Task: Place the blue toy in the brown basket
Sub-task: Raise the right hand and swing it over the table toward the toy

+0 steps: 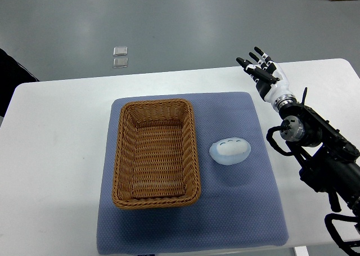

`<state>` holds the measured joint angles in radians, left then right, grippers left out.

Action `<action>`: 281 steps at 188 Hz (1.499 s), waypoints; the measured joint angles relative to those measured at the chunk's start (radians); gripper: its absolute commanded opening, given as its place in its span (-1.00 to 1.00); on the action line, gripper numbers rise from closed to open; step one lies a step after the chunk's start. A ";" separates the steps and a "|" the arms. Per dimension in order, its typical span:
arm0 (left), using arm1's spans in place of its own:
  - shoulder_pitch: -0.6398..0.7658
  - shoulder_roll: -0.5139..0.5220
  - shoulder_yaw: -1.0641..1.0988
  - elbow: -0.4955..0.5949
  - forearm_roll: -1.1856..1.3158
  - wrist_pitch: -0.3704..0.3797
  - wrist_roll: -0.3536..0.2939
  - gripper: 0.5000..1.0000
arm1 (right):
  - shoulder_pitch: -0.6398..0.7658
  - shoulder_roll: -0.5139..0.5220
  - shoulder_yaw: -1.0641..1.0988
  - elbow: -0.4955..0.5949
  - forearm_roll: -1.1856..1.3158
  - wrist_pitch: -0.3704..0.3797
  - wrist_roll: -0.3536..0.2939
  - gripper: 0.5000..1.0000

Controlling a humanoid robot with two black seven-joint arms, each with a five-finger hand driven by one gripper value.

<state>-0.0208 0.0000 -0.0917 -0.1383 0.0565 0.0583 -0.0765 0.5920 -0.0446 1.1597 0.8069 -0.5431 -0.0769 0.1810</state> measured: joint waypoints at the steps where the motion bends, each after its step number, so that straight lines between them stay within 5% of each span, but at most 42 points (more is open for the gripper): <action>1: 0.000 0.000 0.000 0.000 0.000 0.000 0.000 1.00 | 0.000 0.000 0.000 0.000 0.000 0.000 0.000 0.63; 193: 0.010 0.000 0.010 0.005 0.002 -0.003 0.001 1.00 | 0.024 -0.005 0.000 -0.002 0.000 -0.003 0.000 0.63; 281: 0.010 0.000 0.012 0.003 0.002 -0.003 0.001 1.00 | 0.147 -0.143 -0.017 0.015 0.015 -0.046 -0.045 0.63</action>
<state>-0.0108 0.0000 -0.0800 -0.1351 0.0584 0.0552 -0.0751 0.7386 -0.1873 1.1428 0.8221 -0.5280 -0.1230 0.1364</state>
